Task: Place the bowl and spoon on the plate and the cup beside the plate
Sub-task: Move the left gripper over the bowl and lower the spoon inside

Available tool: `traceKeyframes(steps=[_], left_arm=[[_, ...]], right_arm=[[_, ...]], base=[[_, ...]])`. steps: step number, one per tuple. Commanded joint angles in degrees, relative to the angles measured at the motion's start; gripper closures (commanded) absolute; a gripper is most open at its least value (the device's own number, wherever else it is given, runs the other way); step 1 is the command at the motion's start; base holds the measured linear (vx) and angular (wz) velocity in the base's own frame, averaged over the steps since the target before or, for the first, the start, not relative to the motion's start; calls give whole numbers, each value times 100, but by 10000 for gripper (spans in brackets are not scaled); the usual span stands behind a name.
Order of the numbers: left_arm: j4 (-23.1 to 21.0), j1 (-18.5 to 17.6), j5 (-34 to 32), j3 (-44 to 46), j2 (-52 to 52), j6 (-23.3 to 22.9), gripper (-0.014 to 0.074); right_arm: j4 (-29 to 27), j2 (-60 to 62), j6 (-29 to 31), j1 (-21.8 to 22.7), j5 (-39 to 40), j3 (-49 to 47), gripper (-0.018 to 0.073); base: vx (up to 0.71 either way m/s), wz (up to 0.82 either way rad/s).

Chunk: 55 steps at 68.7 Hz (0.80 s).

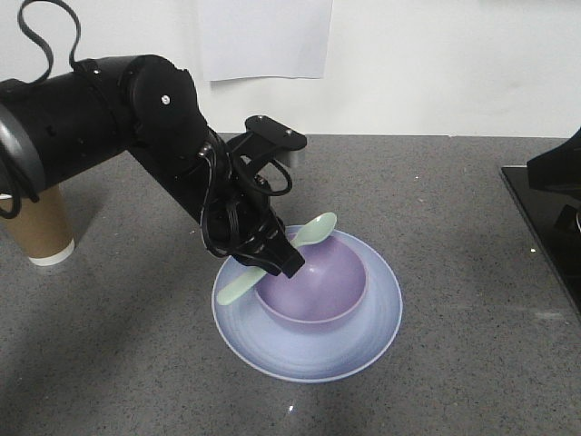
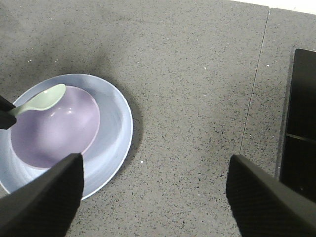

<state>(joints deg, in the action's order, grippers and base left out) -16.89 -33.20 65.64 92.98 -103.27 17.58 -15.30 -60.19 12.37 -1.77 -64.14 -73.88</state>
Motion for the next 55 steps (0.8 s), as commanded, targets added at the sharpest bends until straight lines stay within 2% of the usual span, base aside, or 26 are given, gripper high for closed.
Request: traceKeyframes(steps=[1,36,55], left_arm=[[-134,-25,-206,134,192,6,603],[-147,-25,-328,134,17,1,586],[-147,-25,-312,134,17,1,521]], right_arm=[[-64,76,53,36,297,-140,-20],[-64,76,53,36,297,-140,-20],[-64,76,53,36,297,-140,-20]], base=[[0,0],[0,0],[0,0]])
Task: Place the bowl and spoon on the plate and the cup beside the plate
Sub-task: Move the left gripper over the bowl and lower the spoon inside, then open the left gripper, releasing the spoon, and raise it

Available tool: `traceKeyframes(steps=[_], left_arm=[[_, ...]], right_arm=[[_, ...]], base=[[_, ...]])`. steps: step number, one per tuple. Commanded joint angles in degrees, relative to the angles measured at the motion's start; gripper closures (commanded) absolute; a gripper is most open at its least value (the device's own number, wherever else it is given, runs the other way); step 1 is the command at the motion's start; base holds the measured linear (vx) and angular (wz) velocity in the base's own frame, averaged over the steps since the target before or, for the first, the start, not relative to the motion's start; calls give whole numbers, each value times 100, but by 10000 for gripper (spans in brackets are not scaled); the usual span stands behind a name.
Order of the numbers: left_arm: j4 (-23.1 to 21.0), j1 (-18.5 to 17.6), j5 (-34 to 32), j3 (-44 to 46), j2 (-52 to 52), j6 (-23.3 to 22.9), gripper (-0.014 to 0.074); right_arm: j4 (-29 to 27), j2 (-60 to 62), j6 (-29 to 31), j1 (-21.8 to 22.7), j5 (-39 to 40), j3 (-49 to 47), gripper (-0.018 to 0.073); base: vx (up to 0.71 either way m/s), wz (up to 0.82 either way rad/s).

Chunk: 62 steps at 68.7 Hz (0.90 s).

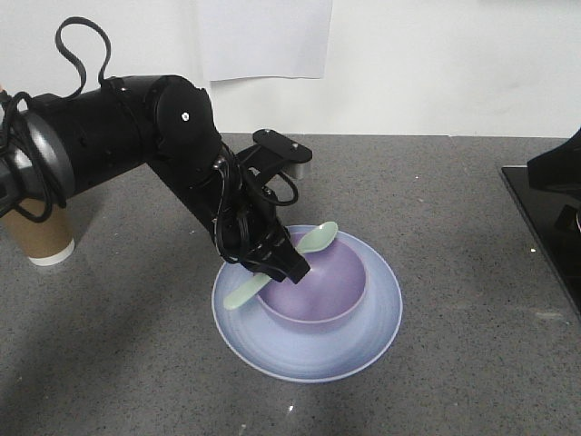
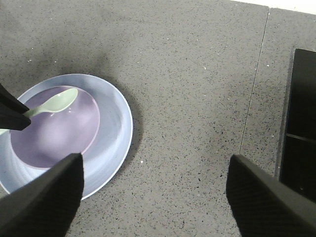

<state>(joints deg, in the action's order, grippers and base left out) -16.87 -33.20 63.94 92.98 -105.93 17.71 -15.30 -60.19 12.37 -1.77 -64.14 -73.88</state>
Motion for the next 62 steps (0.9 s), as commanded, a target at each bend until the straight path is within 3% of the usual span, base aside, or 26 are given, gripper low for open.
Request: traceKeyframes(steps=[1,62], left_arm=[[-149,-25,-143,134,283,-12,519],[-154,-25,-177,134,283,-12,175]], right_arm=[[-64,76,53,36,297,-140,-20],[-69,76,53,36,297,-140,-20]], base=[[0,0],[0,0]])
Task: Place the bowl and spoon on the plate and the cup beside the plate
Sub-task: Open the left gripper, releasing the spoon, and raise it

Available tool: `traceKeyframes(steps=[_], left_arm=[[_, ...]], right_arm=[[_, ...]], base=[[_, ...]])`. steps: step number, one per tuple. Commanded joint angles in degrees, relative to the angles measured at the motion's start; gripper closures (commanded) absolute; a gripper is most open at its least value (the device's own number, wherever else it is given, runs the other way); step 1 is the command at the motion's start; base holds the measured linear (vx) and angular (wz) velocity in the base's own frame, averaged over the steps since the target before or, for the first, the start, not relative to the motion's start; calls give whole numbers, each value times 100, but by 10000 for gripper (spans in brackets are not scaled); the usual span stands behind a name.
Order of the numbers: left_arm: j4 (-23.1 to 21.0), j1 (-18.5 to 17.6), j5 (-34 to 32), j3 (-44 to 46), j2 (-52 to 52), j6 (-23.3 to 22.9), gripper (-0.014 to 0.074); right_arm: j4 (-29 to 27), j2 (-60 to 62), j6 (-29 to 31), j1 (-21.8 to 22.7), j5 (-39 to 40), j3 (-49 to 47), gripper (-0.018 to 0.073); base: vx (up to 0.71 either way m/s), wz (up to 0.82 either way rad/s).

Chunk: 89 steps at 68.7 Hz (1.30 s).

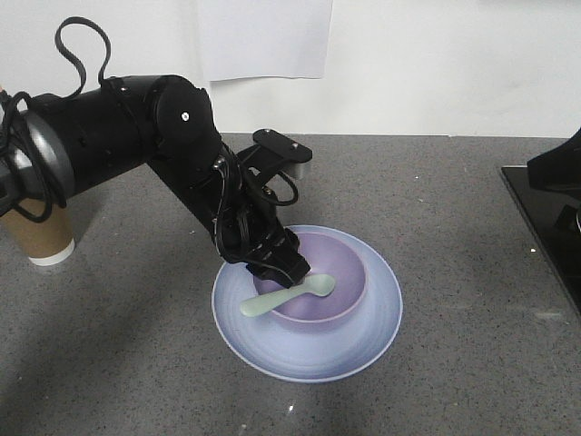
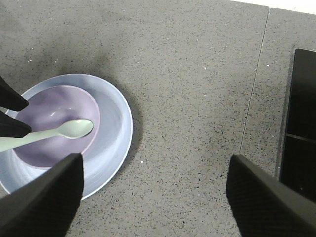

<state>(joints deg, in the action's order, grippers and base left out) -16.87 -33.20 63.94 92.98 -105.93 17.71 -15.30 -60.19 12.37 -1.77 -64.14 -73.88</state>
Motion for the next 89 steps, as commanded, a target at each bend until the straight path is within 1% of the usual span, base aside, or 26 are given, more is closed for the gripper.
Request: traceKeyframes(steps=[1,9,19,25,31,38,44,47,54,63,71,75,78,89], left_arm=[[-154,-25,-177,134,283,-12,171],[-154,-25,-207,134,299,-38,157],[-139,-20,-238,234,299,-259,156],[-107,-20,-160,483,299,-385,156],[59,-20,49,883,299,-575,156],[499,-1,402,1569,299,-969,156],[1075,-1,775,2228,299,-1245,156],[1384,-1,782,2472,341,-1343,156],[1793,141,782,2878,455,-1565,156],[1908,657,782,3037,684,-1734,156],[1907,1326,782,3037,850,-1885,156],[1907,1597,782,3037,906,-1923,156],[1907,1899,782,3037,934,-1989,156],[1907,2607,782,3031,947,-2008,156]], right_arm=[[-69,76,53,36,297,-140,-20],[-69,76,53,36,292,-140,-20],[-69,76,53,36,292,-140,-20],[-69,76,53,36,298,-140,-20],[-69,76,53,36,298,-140,-20],[-69,76,53,36,303,-140,-20],[-69,76,53,36,315,-140,-20],[-69,76,53,36,315,-140,-20],[-69,76,53,36,320,-140,-20],[-69,76,53,36,326,-140,-20],[-69,76,53,36,341,-140,-20],[-69,76,53,36,341,-140,-20],[-69,76,53,36,355,-140,-20],[-69,76,53,36,355,-140,-20]], base=[[0,0],[0,0],[0,0],[0,0],[0,0],[0,0],[0,0],[0,0],[0,0],[0,0],[0,0],[0,0],[0,0],[0,0]])
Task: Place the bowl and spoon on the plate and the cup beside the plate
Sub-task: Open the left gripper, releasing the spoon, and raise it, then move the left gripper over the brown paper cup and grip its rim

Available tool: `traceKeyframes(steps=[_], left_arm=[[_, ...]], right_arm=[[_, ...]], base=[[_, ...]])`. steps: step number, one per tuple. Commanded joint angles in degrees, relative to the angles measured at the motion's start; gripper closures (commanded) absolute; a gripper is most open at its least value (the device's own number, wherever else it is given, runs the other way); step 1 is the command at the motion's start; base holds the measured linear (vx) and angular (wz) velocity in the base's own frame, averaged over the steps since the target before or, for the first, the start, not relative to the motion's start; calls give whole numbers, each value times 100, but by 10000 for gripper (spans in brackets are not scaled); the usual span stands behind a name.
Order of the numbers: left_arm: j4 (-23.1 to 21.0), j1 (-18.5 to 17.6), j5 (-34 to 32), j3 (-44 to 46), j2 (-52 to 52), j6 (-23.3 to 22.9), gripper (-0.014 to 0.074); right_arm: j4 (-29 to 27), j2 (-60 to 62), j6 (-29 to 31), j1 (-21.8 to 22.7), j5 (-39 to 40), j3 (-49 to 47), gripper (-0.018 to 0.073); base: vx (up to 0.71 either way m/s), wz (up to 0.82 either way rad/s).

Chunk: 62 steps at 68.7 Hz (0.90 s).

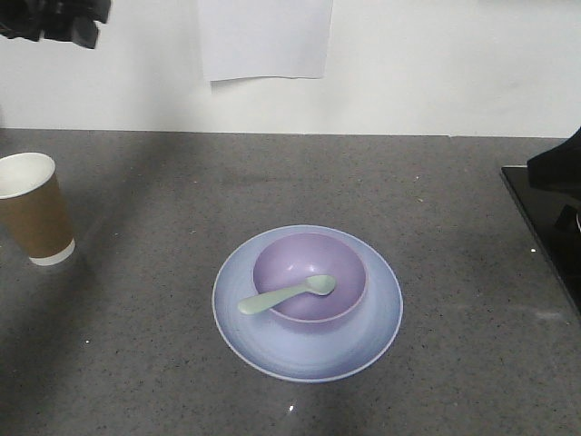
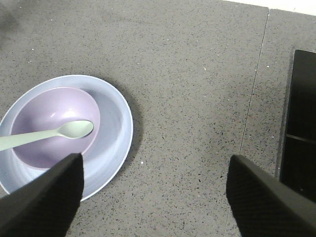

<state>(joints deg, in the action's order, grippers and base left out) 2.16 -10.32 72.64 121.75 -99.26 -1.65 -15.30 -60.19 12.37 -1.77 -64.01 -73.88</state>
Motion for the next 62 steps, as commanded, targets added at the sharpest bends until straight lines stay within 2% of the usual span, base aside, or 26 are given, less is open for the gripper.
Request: traceKeyframes(steps=[1,19,31,40,62], left_arm=[[4,399,-88,147,281,-77,156],[63,1245,-88,-923,407,-38,156],[43,1707,-88,-1333,432,-137,156],[3,1814,-102,-1527,426,-157,156],[-153,1819,-398,-2066,415,-132,156]], right_arm=[[-69,76,53,36,341,-140,-20],[-81,76,38,36,380,-140,-20],[-81,76,38,36,398,-140,-20],[-81,76,38,36,430,-140,-20],[-81,76,38,36,448,-140,-20]], base=[[0,0],[0,0],[0,0],[0,0],[0,0]])
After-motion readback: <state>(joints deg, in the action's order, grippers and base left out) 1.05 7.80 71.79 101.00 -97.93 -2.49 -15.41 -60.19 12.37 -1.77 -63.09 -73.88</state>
